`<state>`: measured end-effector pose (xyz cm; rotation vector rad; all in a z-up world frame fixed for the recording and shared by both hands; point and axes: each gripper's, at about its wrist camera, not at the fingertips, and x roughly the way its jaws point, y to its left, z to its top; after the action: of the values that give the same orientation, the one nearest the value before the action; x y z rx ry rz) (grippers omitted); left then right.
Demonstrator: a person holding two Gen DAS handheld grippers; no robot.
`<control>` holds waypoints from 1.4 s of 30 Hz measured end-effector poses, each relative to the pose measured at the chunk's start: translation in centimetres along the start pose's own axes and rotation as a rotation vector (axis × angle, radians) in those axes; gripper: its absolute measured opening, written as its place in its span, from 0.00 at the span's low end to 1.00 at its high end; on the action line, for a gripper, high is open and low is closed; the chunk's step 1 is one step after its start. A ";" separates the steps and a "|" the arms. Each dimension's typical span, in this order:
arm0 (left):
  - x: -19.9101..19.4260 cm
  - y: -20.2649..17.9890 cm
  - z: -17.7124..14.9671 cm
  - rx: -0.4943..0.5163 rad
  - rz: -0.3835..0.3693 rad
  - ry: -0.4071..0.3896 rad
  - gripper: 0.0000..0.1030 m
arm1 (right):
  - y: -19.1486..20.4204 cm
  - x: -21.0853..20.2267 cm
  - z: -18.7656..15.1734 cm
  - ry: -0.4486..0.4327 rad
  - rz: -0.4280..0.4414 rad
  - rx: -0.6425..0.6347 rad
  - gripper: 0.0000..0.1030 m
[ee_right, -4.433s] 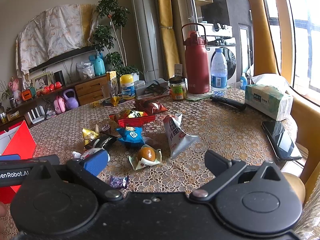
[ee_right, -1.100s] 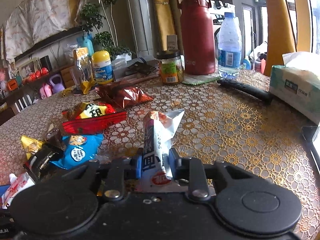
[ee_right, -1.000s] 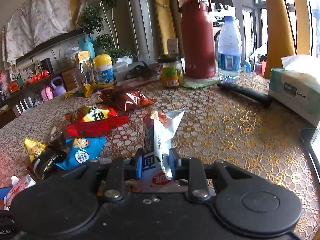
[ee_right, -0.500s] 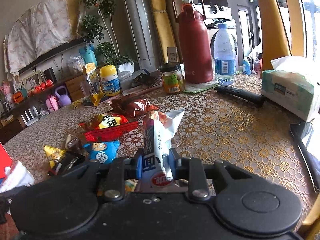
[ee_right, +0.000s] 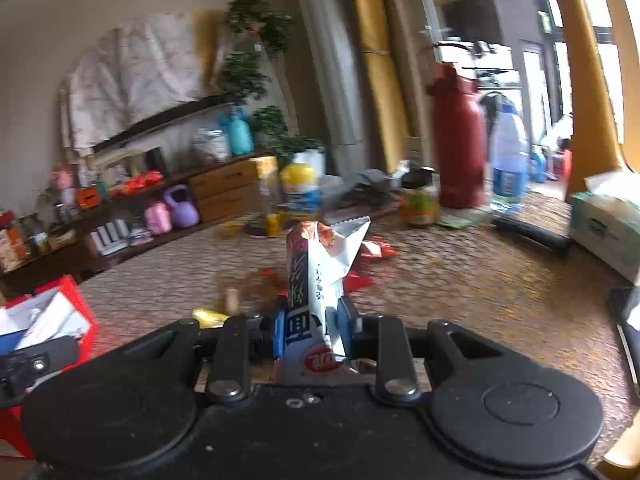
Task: Organize snacks
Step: 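Carry the pouch and bar into the white box and open both grippers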
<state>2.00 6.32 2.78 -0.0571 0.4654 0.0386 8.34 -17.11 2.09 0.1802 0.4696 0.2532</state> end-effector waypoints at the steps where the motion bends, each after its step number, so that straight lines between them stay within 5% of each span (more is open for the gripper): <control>1: -0.3 0.6 0.2 -0.006 0.012 -0.005 0.77 | 0.7 -0.1 0.2 0.002 0.016 -0.007 0.24; 16: -3.4 11.5 1.1 -0.108 0.244 0.004 0.77 | 15.6 1.4 2.5 0.052 0.335 -0.192 0.24; 25: -2.8 16.3 0.1 -0.145 0.312 0.078 0.77 | 24.6 4.2 3.5 0.117 0.493 -0.335 0.24; 35: -0.3 19.0 -1.3 -0.154 0.313 0.191 0.77 | 31.7 9.2 1.9 0.321 0.568 -0.485 0.24; 42: 1.4 19.4 -2.3 -0.156 0.320 0.280 0.77 | 34.1 11.3 -0.3 0.490 0.534 -0.592 0.24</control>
<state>1.27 25.54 -0.76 -0.1415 0.7477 0.3853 11.14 18.59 4.89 -0.3540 0.8059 0.9576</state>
